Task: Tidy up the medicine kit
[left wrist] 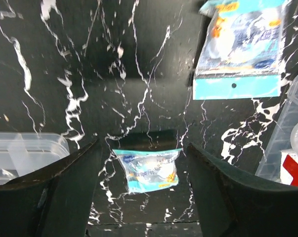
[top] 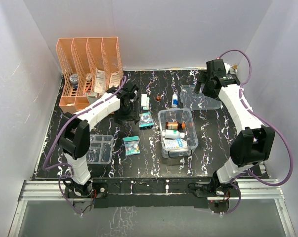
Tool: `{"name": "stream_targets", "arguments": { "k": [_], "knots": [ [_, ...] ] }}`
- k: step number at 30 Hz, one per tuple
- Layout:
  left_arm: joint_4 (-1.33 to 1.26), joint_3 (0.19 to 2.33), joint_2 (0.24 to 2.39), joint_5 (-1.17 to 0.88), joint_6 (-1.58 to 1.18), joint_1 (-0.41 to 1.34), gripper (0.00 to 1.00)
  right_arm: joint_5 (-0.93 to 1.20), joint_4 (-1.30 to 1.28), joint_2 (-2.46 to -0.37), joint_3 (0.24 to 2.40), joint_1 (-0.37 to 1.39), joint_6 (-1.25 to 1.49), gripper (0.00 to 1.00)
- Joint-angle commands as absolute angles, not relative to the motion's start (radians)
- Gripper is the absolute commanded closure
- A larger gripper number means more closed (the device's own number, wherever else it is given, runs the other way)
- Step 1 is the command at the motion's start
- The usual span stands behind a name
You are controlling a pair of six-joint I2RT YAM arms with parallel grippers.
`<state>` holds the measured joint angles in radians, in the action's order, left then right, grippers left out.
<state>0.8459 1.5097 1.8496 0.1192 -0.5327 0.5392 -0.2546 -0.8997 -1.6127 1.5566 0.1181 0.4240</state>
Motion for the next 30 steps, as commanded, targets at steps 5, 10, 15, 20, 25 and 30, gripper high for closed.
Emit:
{"name": "stream_targets", "arguments": {
  "k": [5, 10, 15, 20, 25, 30],
  "knots": [
    [0.836, 1.34, 1.722, 0.105, -0.762, 0.56, 0.33, -0.33, -0.901, -1.606, 1.568, 0.122, 0.434, 0.02],
    [0.778, 1.265, 1.7, 0.116, -0.792, 0.623, 0.34, -0.331, -0.891, -1.621, 1.563, 0.128, 0.436, 0.02],
    [0.748, 1.237, 1.715, 0.122, -0.835, 0.686, 0.34, -0.333, -0.884, -1.633, 1.565, 0.13, 0.434, 0.02],
    [0.752, 1.225, 1.726, 0.126, -0.887, 0.747, 0.34, -0.347, -0.879, -1.633, 1.564, 0.13, 0.432, 0.02],
    [0.767, 1.209, 1.733, 0.128, -0.909, 0.758, 0.34, -0.357, -0.865, -1.623, 1.538, 0.13, 0.421, 0.02],
    [0.78, 1.181, 1.721, 0.131, -0.905, 0.759, 0.34, -0.354, -0.845, -1.62, 1.499, 0.129, 0.416, 0.02]
  ]
}}
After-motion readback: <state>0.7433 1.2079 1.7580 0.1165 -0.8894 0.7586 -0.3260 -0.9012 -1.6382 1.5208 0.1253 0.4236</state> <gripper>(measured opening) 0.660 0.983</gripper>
